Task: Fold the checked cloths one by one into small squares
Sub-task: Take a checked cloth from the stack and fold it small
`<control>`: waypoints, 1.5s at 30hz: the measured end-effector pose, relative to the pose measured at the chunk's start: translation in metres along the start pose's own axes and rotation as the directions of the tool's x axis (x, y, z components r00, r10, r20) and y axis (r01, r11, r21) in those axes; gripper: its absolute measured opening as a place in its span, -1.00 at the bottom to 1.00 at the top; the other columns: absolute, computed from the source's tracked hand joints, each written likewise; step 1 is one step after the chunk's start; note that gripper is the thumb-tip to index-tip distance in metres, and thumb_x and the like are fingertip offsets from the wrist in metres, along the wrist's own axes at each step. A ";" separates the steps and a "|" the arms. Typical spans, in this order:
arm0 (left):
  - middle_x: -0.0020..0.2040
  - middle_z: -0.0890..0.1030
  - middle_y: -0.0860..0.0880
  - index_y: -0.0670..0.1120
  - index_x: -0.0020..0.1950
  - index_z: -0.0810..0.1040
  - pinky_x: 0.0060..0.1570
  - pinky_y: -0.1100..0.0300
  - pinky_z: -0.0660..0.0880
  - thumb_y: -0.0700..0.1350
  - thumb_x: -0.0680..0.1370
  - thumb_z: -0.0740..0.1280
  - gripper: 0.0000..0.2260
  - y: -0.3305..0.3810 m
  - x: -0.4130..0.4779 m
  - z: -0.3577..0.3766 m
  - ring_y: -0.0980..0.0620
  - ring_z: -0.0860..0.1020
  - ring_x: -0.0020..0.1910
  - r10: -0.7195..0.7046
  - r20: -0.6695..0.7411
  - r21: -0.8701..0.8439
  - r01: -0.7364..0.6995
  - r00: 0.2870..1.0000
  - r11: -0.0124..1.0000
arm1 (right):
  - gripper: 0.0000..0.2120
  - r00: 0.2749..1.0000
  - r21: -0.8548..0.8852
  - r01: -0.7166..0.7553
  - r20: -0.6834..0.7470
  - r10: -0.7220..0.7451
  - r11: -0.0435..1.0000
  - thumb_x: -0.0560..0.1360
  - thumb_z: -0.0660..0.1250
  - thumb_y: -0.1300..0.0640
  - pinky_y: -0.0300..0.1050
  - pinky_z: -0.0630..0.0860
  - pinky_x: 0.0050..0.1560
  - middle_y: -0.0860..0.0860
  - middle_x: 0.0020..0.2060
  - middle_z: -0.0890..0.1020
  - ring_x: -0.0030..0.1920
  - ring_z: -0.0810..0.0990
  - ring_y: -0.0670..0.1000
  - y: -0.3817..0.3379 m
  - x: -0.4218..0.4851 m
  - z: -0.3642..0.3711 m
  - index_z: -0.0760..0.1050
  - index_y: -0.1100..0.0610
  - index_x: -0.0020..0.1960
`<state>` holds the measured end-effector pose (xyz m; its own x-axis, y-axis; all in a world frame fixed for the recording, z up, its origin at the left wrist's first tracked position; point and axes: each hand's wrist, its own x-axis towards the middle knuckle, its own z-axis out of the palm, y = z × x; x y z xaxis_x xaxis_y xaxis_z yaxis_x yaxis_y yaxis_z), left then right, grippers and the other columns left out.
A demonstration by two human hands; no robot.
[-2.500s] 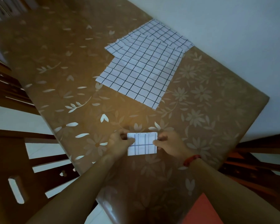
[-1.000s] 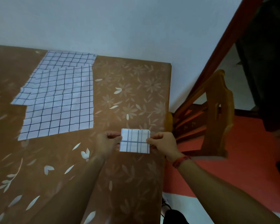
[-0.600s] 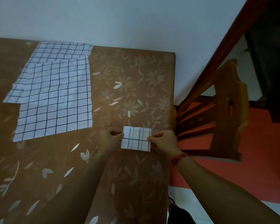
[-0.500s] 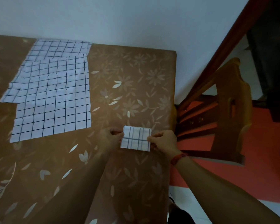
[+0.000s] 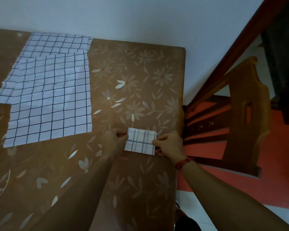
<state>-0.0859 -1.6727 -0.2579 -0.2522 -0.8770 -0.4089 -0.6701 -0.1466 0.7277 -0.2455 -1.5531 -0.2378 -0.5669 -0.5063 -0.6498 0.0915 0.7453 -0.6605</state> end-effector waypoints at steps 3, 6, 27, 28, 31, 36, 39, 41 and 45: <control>-0.17 0.65 0.04 0.10 -0.15 0.59 -0.13 -0.07 0.62 -0.15 0.46 0.44 -0.87 -0.004 0.002 0.000 0.01 0.64 -0.16 0.018 0.003 0.016 -0.018 1.000 1.000 | -0.83 1.000 -0.014 0.010 -0.004 -0.010 1.000 0.41 0.49 0.16 -0.01 0.67 -0.28 0.06 -0.33 0.68 -0.36 0.69 0.02 0.000 0.001 0.002 0.53 0.05 -0.28; -0.17 0.65 0.06 -0.01 -0.08 0.65 -0.13 -0.05 0.63 -0.16 0.47 0.44 -0.92 -0.004 0.002 0.000 0.02 0.64 -0.16 0.029 -0.005 0.044 -0.029 1.000 0.999 | -0.84 1.000 -0.013 0.014 0.004 -0.014 1.000 0.42 0.49 0.16 -0.09 0.66 -0.31 0.05 -0.31 0.67 -0.35 0.69 0.00 0.001 0.000 0.003 0.52 0.06 -0.26; 0.55 0.14 -0.10 -0.17 0.53 0.17 0.50 0.09 0.03 0.03 0.57 0.09 -0.44 -0.052 -0.007 -0.008 0.02 0.00 0.55 0.618 0.434 0.438 -0.753 0.656 0.492 | -0.59 0.469 -0.620 0.744 0.220 -0.855 0.249 0.58 0.09 0.16 0.02 0.35 0.40 0.22 0.31 0.49 0.36 0.43 0.12 0.026 -0.019 0.067 0.42 0.33 0.34; 0.56 0.10 -0.08 -0.15 0.54 0.13 0.50 0.13 -0.02 0.03 0.58 0.09 -0.44 -0.055 -0.005 -0.007 0.05 -0.04 0.55 0.607 0.451 0.447 -0.754 0.655 0.481 | -0.57 0.500 -0.609 0.746 0.244 -0.831 0.270 0.60 0.08 0.17 0.02 0.26 0.45 0.23 0.39 0.40 0.44 0.32 0.12 0.028 -0.016 0.075 0.34 0.33 0.40; 0.57 0.05 -0.07 -0.14 0.56 0.07 0.50 0.12 -0.06 0.01 0.61 0.09 -0.45 -0.061 -0.001 -0.003 0.07 -0.08 0.55 0.594 0.475 0.470 -0.758 0.649 0.453 | -0.53 0.564 -0.609 0.727 0.266 -0.781 0.317 0.60 0.07 0.20 0.02 0.15 0.50 0.20 0.49 0.22 0.52 0.13 0.09 0.032 -0.003 0.089 0.18 0.30 0.49; 0.57 0.06 -0.09 -0.16 0.55 0.08 0.51 0.09 -0.06 0.04 0.63 -0.01 -0.47 -0.064 -0.001 -0.003 0.02 -0.04 0.55 0.590 0.477 0.487 -0.755 0.651 0.439 | -0.50 0.580 -0.671 0.688 0.279 -0.765 0.277 0.63 -0.02 0.12 0.01 0.06 0.52 0.16 0.52 0.15 0.54 0.05 0.05 0.039 0.007 0.095 0.08 0.26 0.52; 0.57 0.06 -0.09 -0.16 0.56 0.06 0.51 0.11 -0.09 0.03 0.64 -0.01 -0.48 -0.065 0.001 -0.004 0.02 -0.04 0.55 0.589 0.480 0.504 -0.754 0.650 0.421 | -0.49 0.602 -0.710 0.650 0.264 -0.753 0.271 0.64 -0.08 0.06 0.03 0.06 0.52 0.15 0.53 0.13 0.54 0.03 0.04 0.040 0.008 0.097 0.05 0.25 0.54; 0.57 0.06 -0.10 -0.16 0.56 0.05 0.51 0.10 -0.09 0.01 0.63 0.02 -0.47 -0.066 0.001 -0.005 0.02 -0.05 0.55 0.587 0.493 0.513 -0.760 0.642 0.400 | -0.48 0.609 -0.729 0.636 0.273 -0.745 0.253 0.64 -0.09 0.05 0.03 0.02 0.53 0.15 0.53 0.11 0.54 0.01 0.05 0.040 0.008 0.098 0.02 0.25 0.54; 0.57 0.04 -0.09 -0.17 0.56 0.03 0.50 0.08 -0.09 0.01 0.60 0.03 -0.44 -0.066 0.002 -0.008 0.00 -0.05 0.55 0.568 0.509 0.519 -0.757 0.647 0.397 | -0.49 0.607 -0.744 0.627 0.280 -0.744 0.231 0.62 -0.03 0.12 0.06 0.07 0.52 0.21 0.49 0.20 0.53 0.09 0.11 0.042 0.009 0.086 0.12 0.30 0.51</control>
<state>-0.0372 -1.6684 -0.3023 -0.8990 -0.4177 -0.1318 -0.4376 0.8432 0.3124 -0.1766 -1.5639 -0.3041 -0.1828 -0.9831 -0.0083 -0.9434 0.1778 -0.2800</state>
